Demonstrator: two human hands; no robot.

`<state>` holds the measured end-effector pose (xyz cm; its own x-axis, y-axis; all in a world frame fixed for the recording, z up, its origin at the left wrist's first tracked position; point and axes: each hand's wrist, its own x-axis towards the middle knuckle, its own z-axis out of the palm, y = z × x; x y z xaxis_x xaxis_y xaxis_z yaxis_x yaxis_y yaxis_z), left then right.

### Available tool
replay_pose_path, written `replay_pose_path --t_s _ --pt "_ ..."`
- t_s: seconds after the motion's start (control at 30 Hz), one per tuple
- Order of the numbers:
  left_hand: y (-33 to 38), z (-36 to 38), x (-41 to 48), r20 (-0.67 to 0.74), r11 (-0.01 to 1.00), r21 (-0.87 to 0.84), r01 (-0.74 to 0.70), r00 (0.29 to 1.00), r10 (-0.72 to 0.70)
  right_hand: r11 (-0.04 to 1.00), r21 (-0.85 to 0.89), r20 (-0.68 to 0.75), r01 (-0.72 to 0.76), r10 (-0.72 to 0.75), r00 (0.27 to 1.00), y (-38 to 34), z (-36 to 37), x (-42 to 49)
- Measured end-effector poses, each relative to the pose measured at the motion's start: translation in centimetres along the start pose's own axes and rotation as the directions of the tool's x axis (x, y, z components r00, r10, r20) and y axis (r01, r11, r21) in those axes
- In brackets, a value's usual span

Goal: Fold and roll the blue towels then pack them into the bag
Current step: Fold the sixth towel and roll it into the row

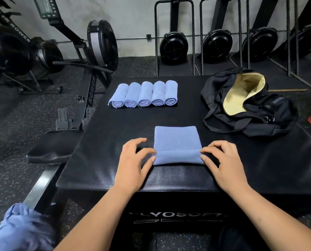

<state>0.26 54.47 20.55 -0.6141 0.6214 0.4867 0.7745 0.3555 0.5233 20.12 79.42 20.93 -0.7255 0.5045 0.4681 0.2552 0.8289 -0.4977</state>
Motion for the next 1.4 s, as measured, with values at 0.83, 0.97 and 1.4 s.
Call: replay_pose_path --t_s 0.83,0.97,1.4 --pt "0.0 0.0 0.2 0.037 0.991 -0.050 0.123 0.992 -0.121 0.987 0.080 0.062 -0.137 0.132 0.989 -0.1 -0.3 0.4" --pt "0.7 -0.4 -0.2 0.020 0.997 -0.065 0.042 0.999 -0.041 0.997 0.066 0.021 -0.039 0.038 0.999 -0.3 -0.5 -0.1" --pt "-0.1 0.3 0.4 0.155 0.986 0.163 0.026 0.987 -0.052 0.993 -0.116 0.159 -0.011 0.030 0.987 0.6 0.2 0.4"
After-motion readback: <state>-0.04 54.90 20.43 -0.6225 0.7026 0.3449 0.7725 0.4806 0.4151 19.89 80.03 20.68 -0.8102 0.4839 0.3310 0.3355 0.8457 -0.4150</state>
